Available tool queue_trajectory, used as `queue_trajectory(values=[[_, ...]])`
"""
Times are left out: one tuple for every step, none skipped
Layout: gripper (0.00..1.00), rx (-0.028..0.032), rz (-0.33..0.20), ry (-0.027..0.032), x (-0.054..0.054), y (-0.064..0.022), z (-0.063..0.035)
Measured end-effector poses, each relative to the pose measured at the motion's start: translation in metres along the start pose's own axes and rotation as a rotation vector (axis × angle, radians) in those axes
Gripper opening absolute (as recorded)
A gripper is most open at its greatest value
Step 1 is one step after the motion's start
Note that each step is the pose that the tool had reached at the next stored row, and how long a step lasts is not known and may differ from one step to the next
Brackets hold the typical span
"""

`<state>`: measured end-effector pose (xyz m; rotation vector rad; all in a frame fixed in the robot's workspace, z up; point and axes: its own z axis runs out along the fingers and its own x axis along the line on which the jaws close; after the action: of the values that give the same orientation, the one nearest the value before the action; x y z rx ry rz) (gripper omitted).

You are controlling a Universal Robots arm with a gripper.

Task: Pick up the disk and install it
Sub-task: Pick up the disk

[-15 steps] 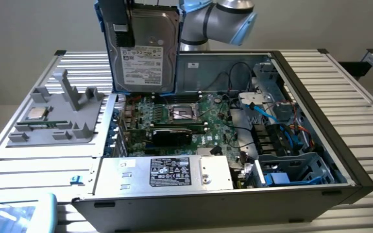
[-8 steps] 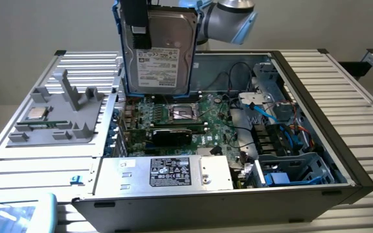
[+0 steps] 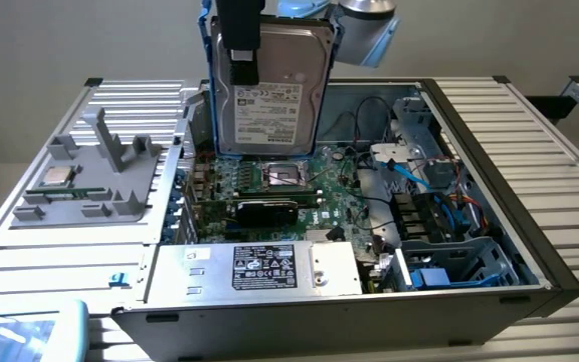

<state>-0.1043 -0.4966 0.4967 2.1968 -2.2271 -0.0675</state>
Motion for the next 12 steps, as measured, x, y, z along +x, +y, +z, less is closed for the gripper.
queue_trajectory(values=[[0.37, 0.0003, 0.0, -0.0001, 0.002, -0.003, -0.0001], [0.37, 0.0006, 0.0, 0.0, 0.003, -0.0059, -0.0003], [0.37, 0.0008, 0.0, -0.0001, 0.004, -0.0087, -0.0004], [0.37, 0.001, 0.0, -0.0001, 0.005, -0.012, -0.0007], [0.37, 0.001, 0.0, 0.0, 0.006, -0.0154, -0.001], [0.37, 0.001, 0.0, -0.0001, 0.007, -0.0185, -0.0014], [0.37, 0.0011, 0.0, -0.0001, 0.008, -0.0216, -0.002], [0.37, 0.001, 0.0, 0.0, 0.009, -0.0249, -0.0027], [0.37, 0.0011, 0.0, -0.0001, 0.01, -0.0286, -0.0035], [0.37, 0.0011, 0.0, 0.0, 0.011, -0.0322, -0.0042], [0.37, 0.0011, 0.0, -0.0001, 0.012, -0.0359, -0.005], [0.37, 0.0011, 0.0, 0.0, 0.013, -0.0397, -0.0057]])
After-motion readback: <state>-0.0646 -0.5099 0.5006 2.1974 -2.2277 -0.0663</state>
